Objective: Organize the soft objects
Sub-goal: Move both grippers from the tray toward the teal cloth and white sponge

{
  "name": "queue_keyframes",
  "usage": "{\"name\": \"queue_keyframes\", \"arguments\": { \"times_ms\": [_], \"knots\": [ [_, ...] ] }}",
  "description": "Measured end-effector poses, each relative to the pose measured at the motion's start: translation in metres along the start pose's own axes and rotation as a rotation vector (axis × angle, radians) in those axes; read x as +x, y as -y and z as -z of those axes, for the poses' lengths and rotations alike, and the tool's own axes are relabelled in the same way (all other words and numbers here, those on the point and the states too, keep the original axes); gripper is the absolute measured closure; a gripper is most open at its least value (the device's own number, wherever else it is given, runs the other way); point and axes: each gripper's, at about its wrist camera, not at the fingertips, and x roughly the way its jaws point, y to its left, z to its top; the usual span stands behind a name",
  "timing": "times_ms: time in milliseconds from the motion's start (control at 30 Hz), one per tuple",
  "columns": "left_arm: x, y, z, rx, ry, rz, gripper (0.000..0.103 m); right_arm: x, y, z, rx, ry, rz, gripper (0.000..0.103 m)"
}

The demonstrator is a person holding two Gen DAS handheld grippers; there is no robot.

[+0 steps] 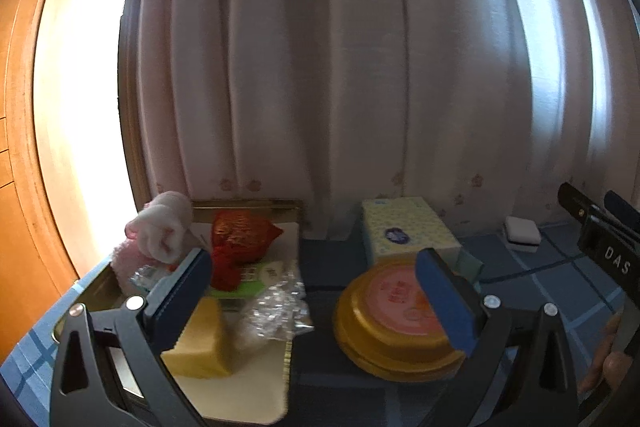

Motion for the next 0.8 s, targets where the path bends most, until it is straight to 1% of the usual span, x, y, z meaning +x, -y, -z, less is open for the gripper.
{"name": "queue_keyframes", "arguments": {
  "times_ms": [233,367,500,600,733,767,800],
  "knots": [
    [-0.003,0.028,0.0,0.017,-0.004,0.042,0.0,0.003,0.049,-0.003,0.026,-0.007,0.084,0.014],
    [-0.005,0.047,-0.001,0.028,-0.016,0.078,0.0,0.013,0.074,-0.003,0.048,-0.051,0.126,0.014],
    [-0.004,0.067,-0.001,0.049,-0.036,0.112,0.0,0.025,0.091,-0.004,0.071,-0.101,0.129,0.014],
    [-0.004,0.075,0.0,0.056,-0.039,0.127,0.0,0.033,0.09,-0.004,0.061,-0.146,0.07,0.014],
    [-0.005,0.071,0.001,0.029,-0.037,0.127,0.0,0.044,0.068,-0.001,0.041,-0.22,-0.095,0.014],
    [-0.005,0.068,0.001,0.015,-0.033,0.12,0.0,0.051,0.059,0.0,0.042,-0.259,-0.157,0.014],
    [-0.006,0.064,0.001,-0.008,-0.026,0.109,0.0,0.056,0.051,0.002,0.035,-0.291,-0.196,0.014]
  ]
}}
